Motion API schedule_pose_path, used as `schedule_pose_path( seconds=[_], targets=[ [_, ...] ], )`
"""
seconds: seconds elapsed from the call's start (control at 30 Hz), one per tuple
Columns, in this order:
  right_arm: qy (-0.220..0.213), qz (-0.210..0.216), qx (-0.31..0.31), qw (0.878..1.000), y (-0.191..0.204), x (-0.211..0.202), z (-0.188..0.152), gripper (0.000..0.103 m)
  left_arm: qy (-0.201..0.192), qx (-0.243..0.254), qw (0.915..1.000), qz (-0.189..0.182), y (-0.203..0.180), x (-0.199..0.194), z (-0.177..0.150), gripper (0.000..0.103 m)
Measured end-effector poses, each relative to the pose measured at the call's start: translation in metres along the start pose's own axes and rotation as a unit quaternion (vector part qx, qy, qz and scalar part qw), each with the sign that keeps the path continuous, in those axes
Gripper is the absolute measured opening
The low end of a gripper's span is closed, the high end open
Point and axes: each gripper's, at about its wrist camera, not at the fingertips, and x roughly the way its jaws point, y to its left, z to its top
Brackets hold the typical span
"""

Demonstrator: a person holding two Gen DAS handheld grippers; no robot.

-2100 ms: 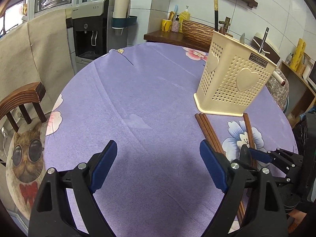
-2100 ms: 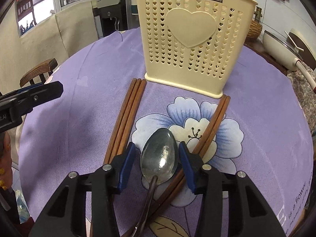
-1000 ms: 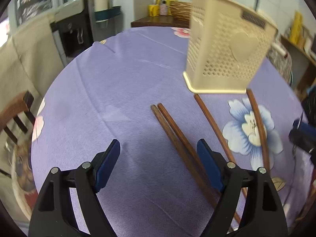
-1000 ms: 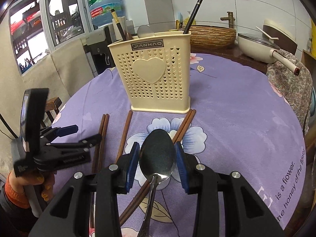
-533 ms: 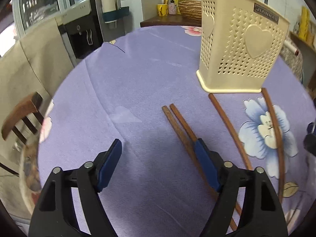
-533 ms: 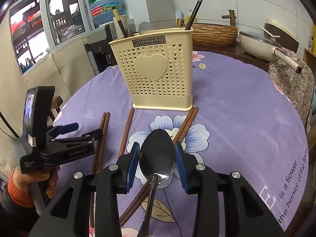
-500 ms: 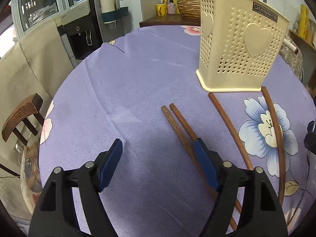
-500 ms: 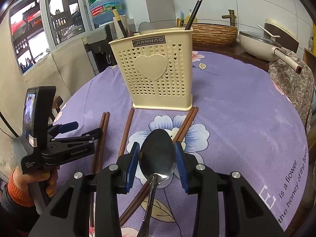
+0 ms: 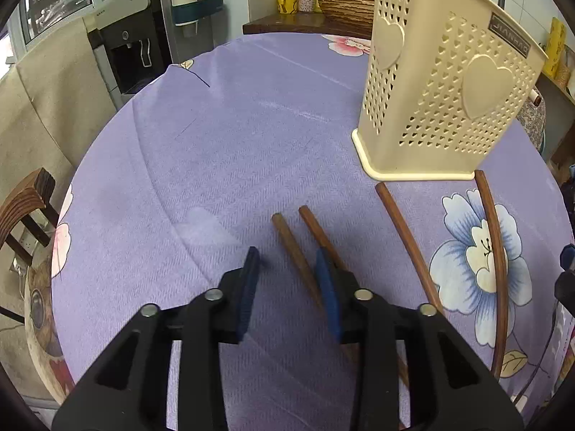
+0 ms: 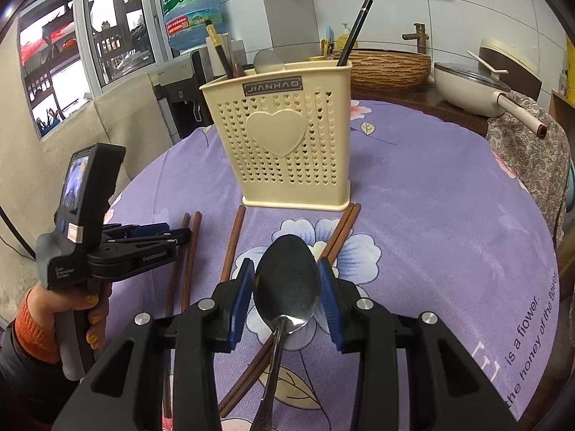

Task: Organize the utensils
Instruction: 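Close the right gripper on the metal spoon while the left gripper closes on a brown chopstick, then lift the metal spoon and brown chopstick over the holder with both grippers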

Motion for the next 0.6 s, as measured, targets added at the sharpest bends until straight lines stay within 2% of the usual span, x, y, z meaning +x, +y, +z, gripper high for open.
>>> schedule_pose_path(
  seconds=[0.17,0.3,0.5,0.6],
  targets=[
    [-0.006,-0.006,0.0,1.0,-0.002,-0.004,0.001,0.036,-0.005,-0.003,1.0,-0.005,0.001,0.005,0.007,0.014],
    [-0.002,-0.007,0.002,1.0,-0.003,-0.004,-0.001,0.036,-0.005,-0.008,0.9999,-0.013,0.004,0.005,0.008,0.012],
    [-0.007,-0.006,0.0,1.0,0.0,-0.006,0.0,0.036,0.002,-0.045,0.9972,-0.06,0.017,0.004,0.011,0.007],
    [-0.01,-0.006,0.001,1.0,0.0,-0.006,0.001,0.036,-0.002,-0.05,0.9964,-0.069,0.018,0.0,0.011,0.007]
  ],
)
